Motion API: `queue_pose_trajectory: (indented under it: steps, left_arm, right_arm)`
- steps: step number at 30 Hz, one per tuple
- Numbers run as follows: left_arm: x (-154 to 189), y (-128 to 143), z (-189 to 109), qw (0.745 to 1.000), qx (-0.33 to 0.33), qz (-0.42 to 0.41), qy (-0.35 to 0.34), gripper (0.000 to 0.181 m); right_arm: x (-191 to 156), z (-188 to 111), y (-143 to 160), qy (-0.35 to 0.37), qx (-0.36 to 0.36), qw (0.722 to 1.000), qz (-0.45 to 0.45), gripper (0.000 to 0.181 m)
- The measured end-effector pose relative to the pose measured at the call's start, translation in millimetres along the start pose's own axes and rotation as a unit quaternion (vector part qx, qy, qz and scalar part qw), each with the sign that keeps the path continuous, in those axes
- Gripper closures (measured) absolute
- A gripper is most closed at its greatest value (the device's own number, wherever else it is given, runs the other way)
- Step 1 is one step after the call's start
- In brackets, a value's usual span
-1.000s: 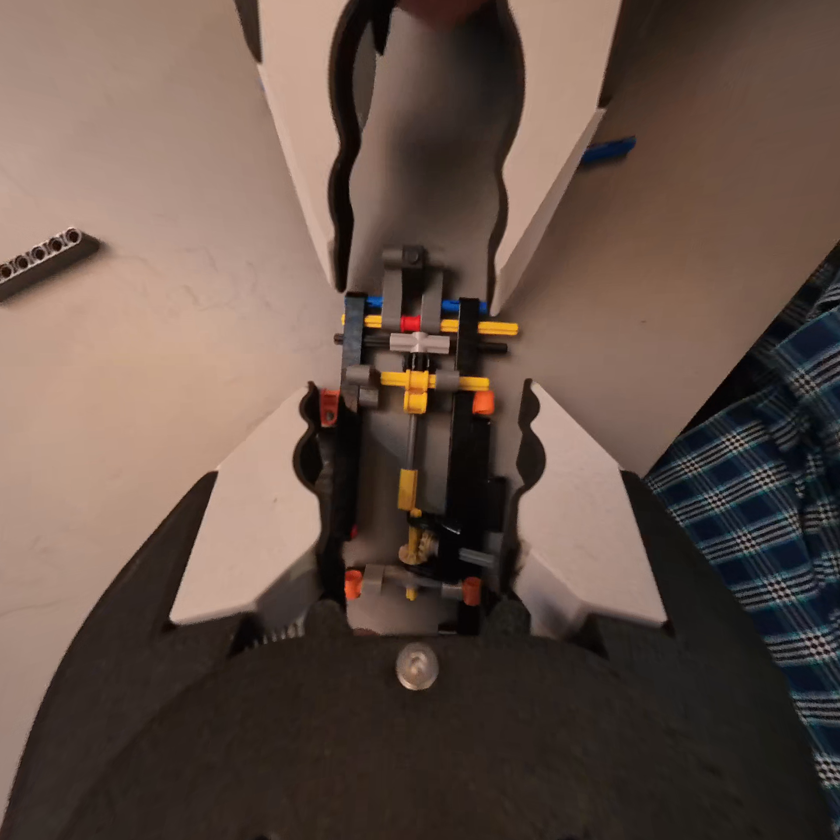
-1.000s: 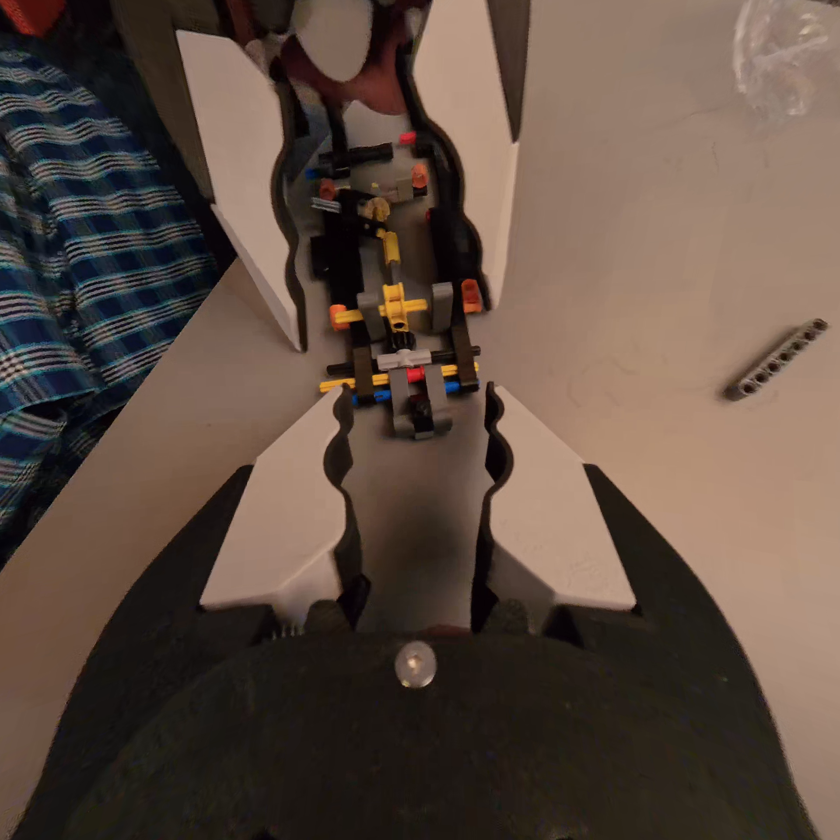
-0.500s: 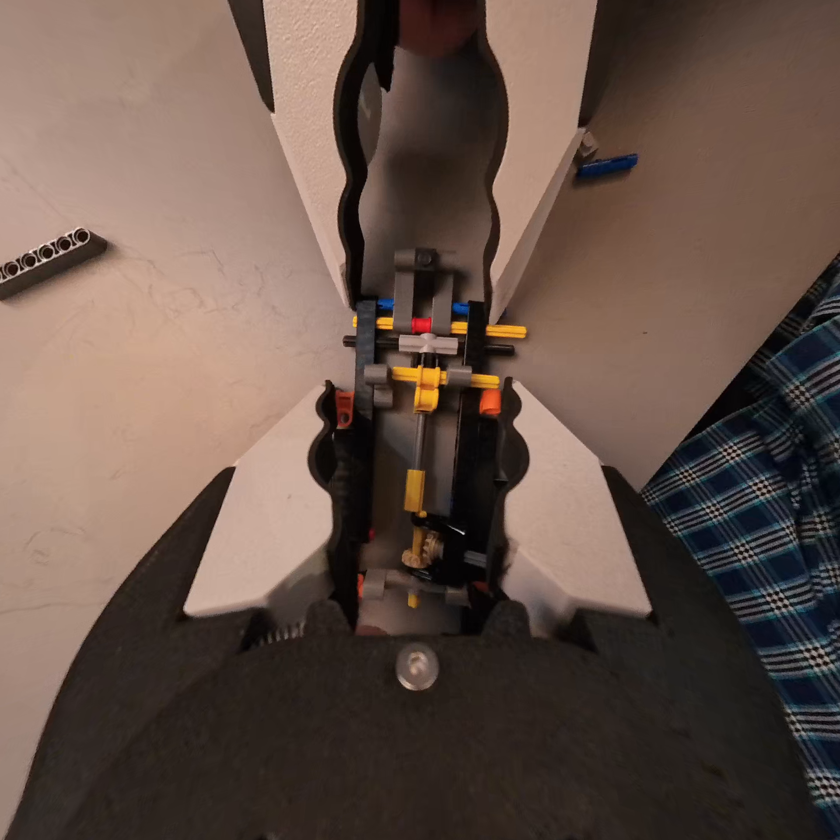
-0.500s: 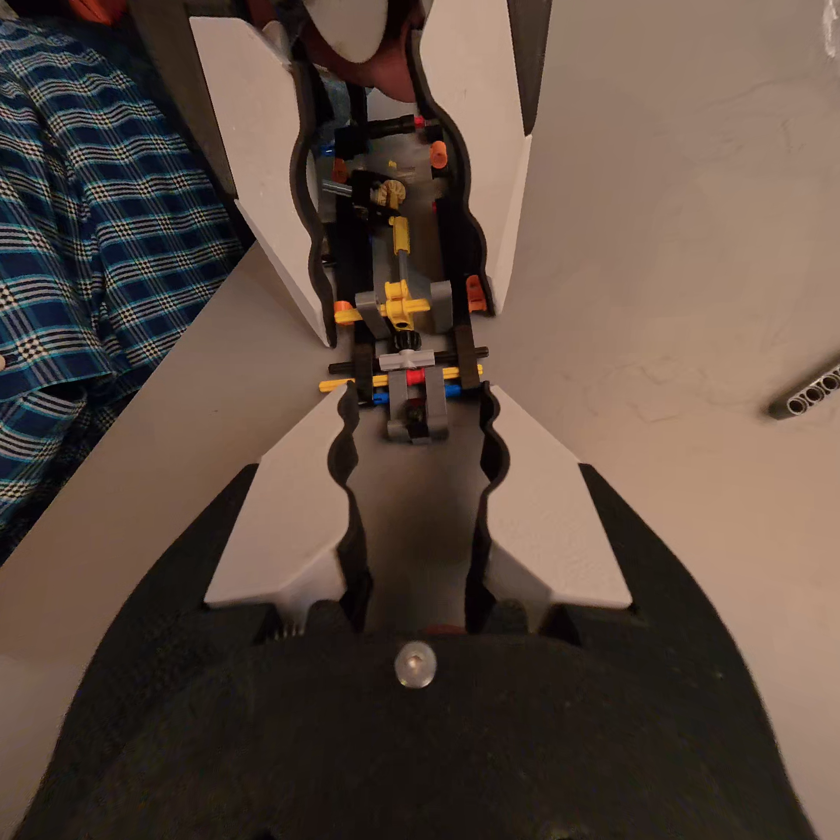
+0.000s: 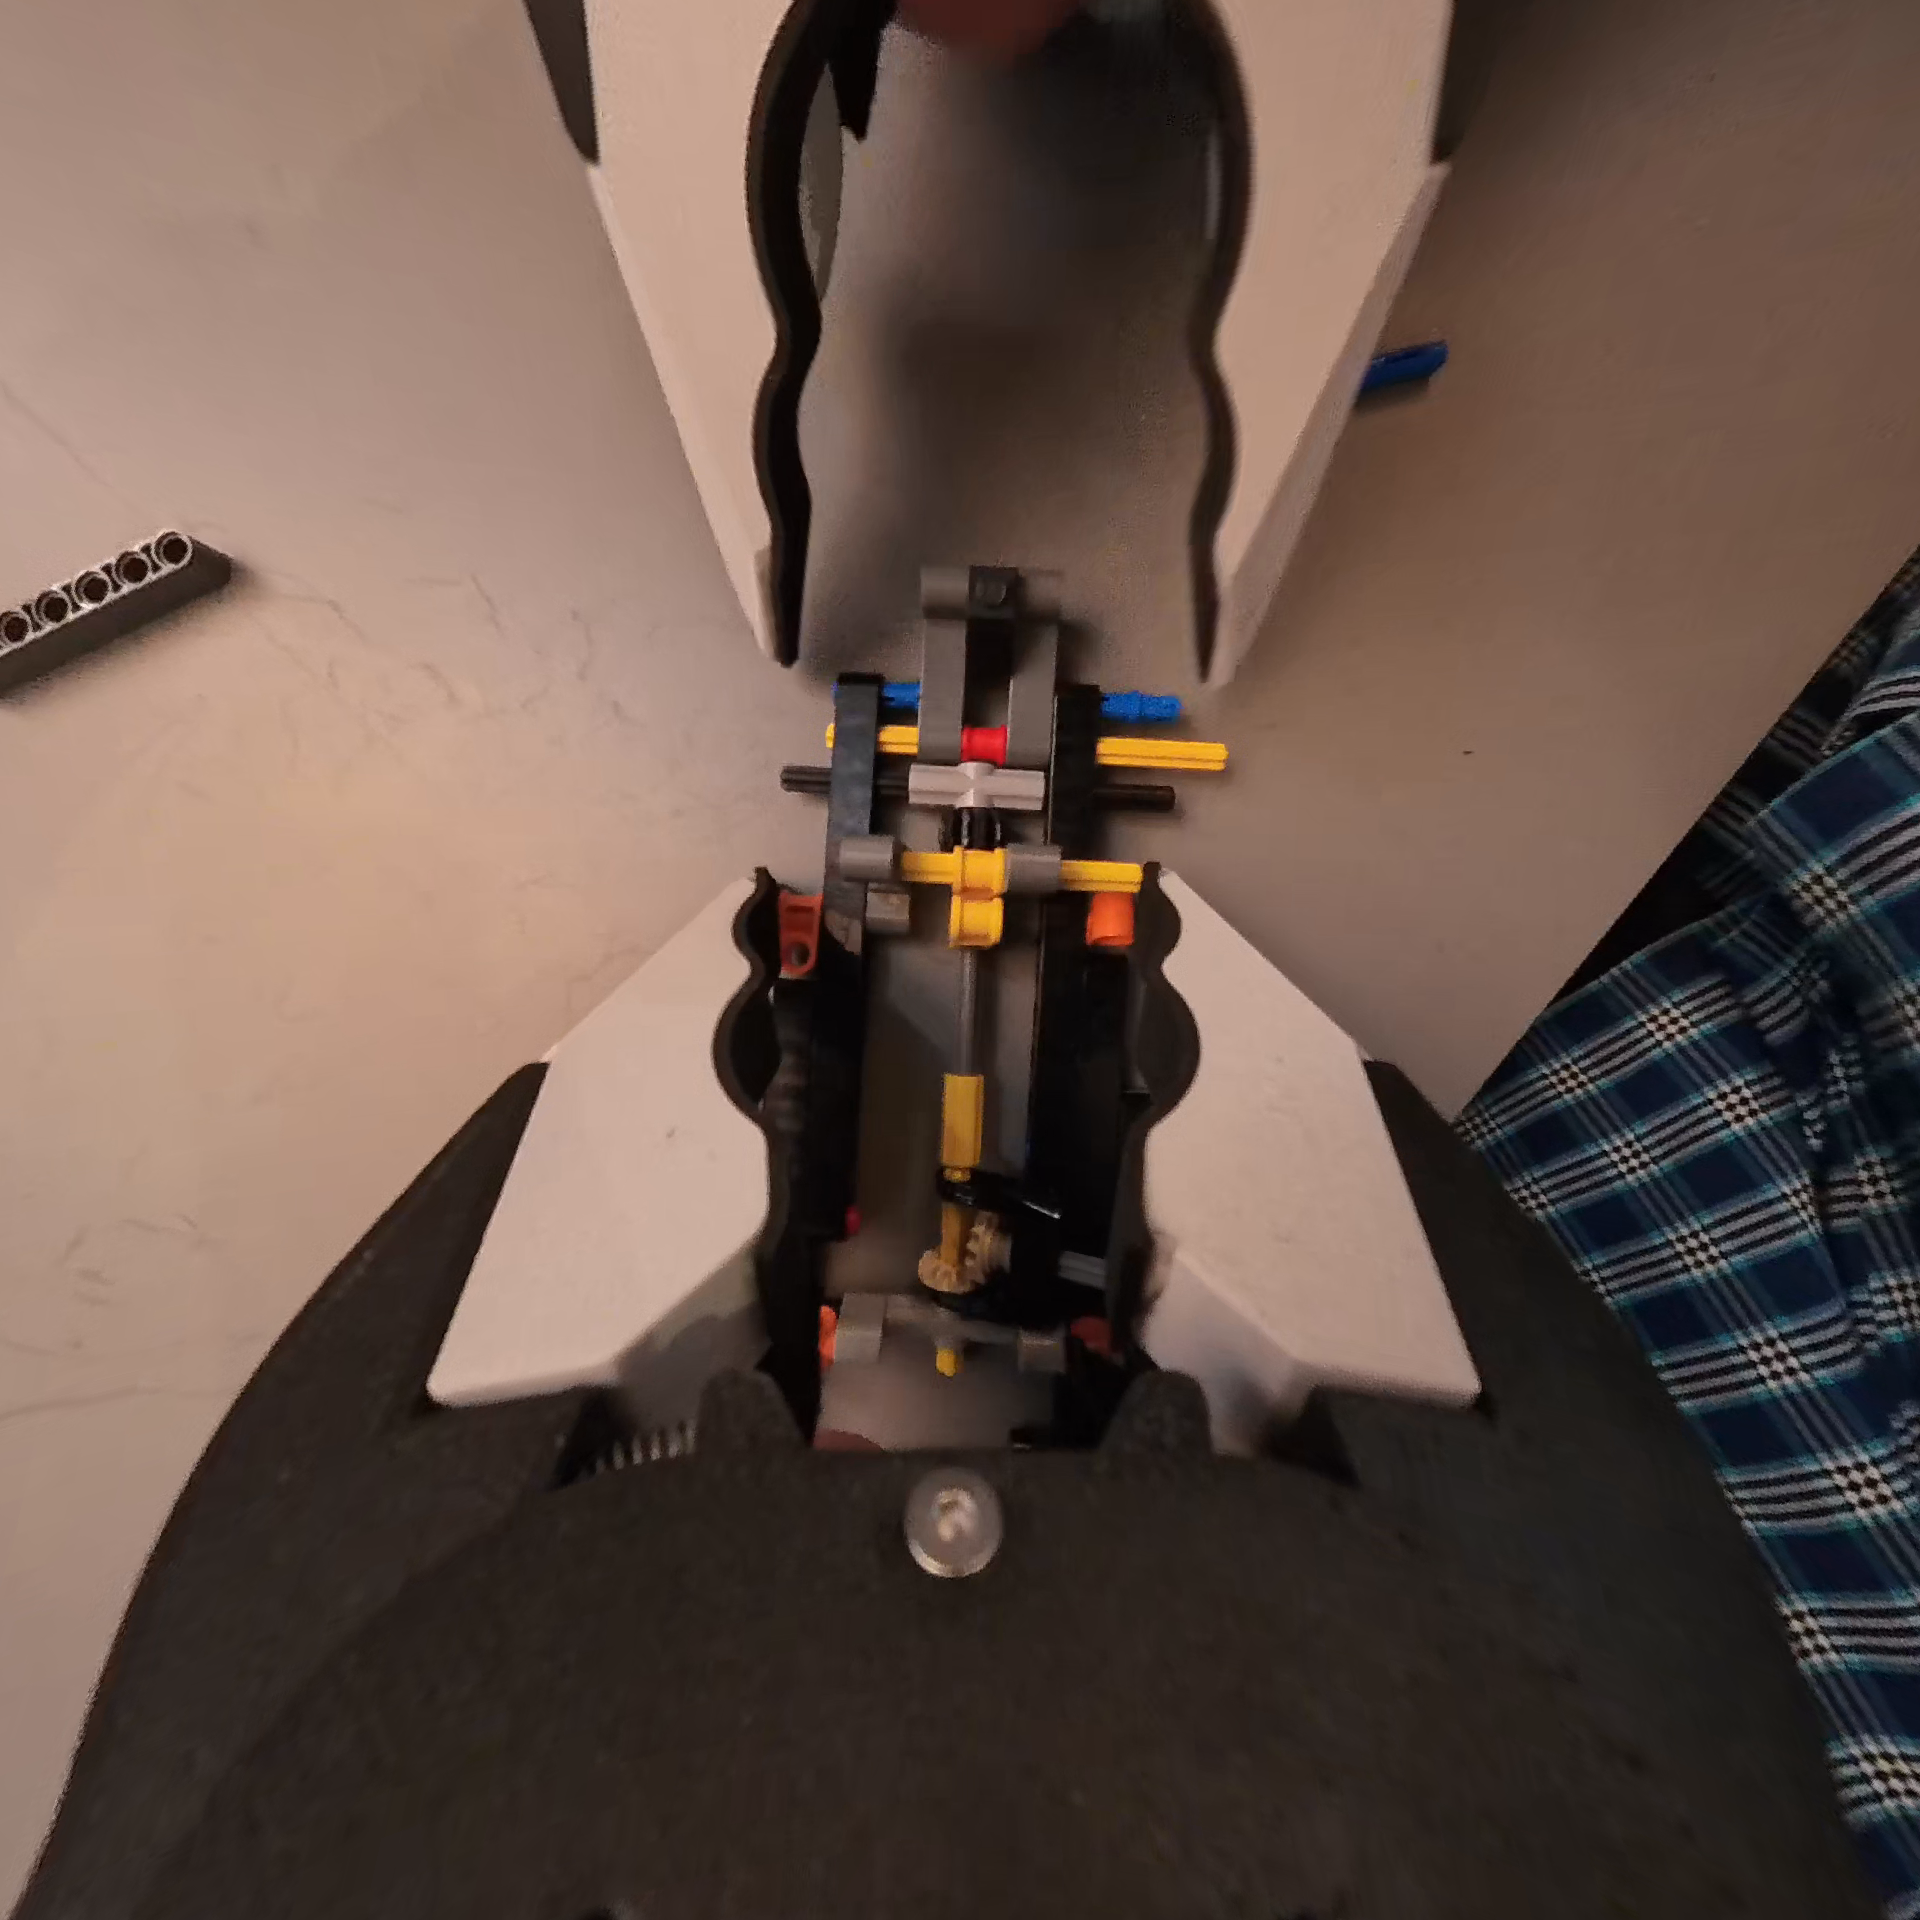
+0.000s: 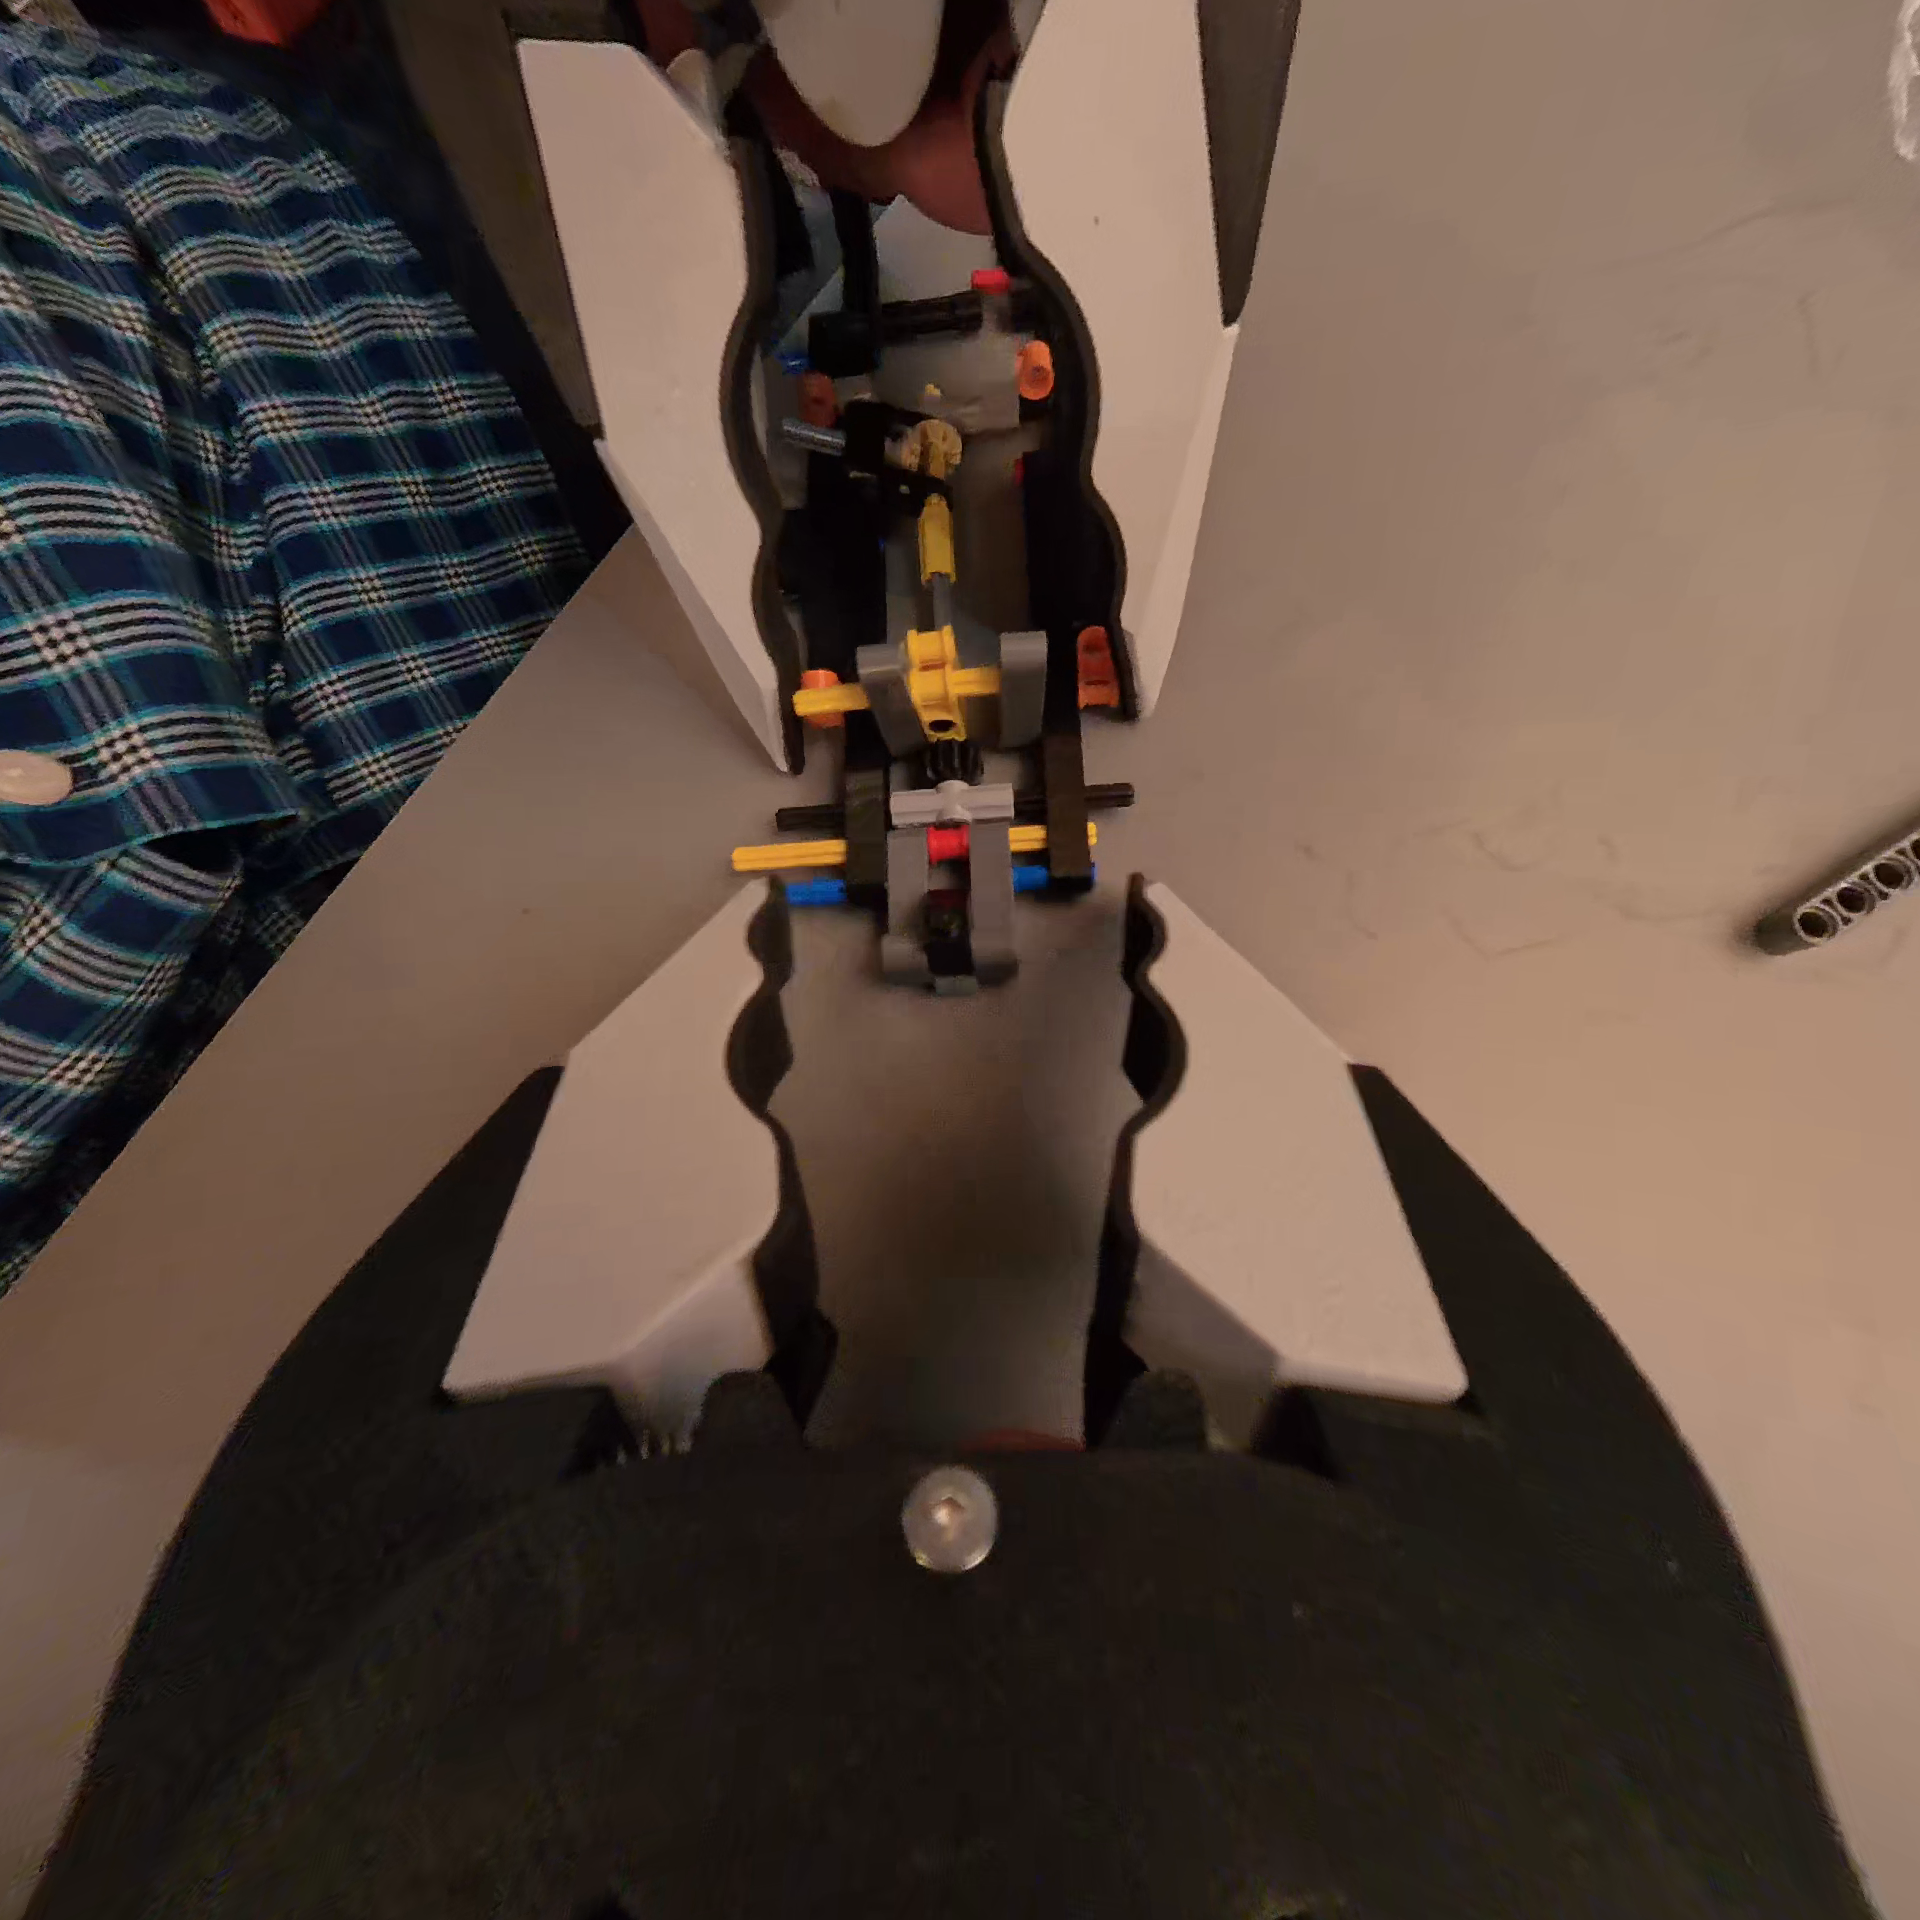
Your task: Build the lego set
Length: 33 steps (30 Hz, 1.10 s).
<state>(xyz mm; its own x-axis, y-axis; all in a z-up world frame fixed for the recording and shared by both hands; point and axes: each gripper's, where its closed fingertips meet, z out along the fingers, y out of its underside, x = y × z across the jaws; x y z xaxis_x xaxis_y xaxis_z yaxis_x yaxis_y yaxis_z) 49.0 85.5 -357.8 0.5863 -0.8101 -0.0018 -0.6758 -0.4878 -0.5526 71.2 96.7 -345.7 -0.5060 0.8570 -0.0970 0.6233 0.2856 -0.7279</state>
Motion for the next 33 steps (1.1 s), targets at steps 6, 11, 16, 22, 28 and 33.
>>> queue_pose_trajectory:
  steps: [6,11,16,22,28,33]
  left_arm:
    - [0.7,0.1,0.5,1.0,-0.007,0.006,0.004,0.109]
    - [12.4,-5.2,6.4,1.0,-0.009,0.009,0.012,0.084]
    - [12.3,-13.5,12.0,1.0,-0.002,-0.008,-0.01,0.09]
    - [6.9,-14.6,10.8,0.999,0.019,-0.025,-0.022,0.107]
    - [5.9,-14.6,10.8,0.999,0.028,-0.026,-0.024,0.107]
    - [5.6,-14.7,10.8,0.999,0.031,-0.022,-0.023,0.107]
  right_arm:
    - [-3.8,8.6,2.9,0.015,-0.015,0.999,-0.03,0.113]
    - [-0.9,9.6,1.8,0.025,-0.011,0.999,-0.025,0.119]
    - [-0.4,10.6,1.4,0.032,-0.01,0.999,-0.025,0.119]
    - [-0.4,10.7,1.1,0.03,-0.008,0.999,-0.021,0.119]
    - [0.4,10.9,1.2,0.032,-0.009,0.999,-0.02,0.12]
    - [0.5,11.1,1.5,0.035,-0.008,0.999,-0.02,0.12]
